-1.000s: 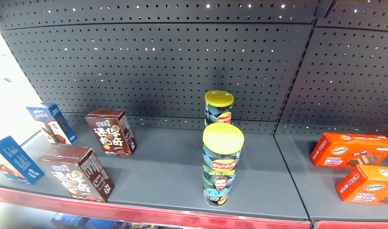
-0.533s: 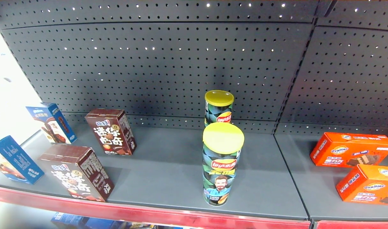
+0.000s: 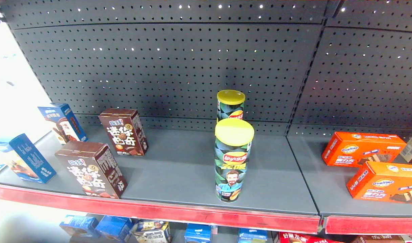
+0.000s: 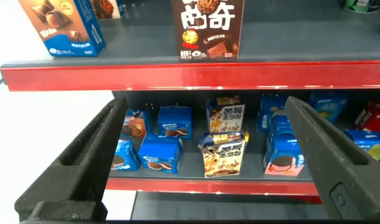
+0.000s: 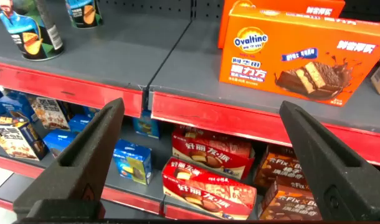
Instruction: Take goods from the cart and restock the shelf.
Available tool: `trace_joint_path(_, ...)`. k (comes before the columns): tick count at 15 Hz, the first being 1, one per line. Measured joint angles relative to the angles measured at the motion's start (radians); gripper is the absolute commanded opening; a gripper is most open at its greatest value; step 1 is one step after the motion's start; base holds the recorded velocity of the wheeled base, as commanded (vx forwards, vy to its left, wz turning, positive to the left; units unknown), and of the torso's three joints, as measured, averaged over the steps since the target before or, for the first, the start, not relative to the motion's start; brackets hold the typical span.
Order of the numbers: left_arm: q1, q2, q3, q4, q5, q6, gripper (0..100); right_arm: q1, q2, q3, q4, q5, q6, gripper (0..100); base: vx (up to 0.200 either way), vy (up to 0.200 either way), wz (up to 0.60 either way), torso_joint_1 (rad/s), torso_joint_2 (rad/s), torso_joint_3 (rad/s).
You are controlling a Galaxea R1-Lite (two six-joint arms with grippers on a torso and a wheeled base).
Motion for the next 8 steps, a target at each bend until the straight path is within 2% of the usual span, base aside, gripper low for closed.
trace_joint_path(6,0.0,0.0,0.0,0.0,0.001,-0.002,100,0.0,0.0,0.0,0.0,0.001,0.0,100,0.0,0.0,0.0,0.0,0.0,0.0)
trace_joint_path(7,0.0,0.0,0.0,0.0,-0.001,-0.002,100,0.0,0.0,0.0,0.002,0.0,0.001,100,0.0,0.2,0.0,0.002,0.01,0.002)
trace_joint_path(8,0.0,0.0,0.0,0.0,-0.002,0.0,100,0.001,0.0,0.0,0.002,0.0,0.001,100,0.0,0.0,0.0,0.0,0.0,0.0)
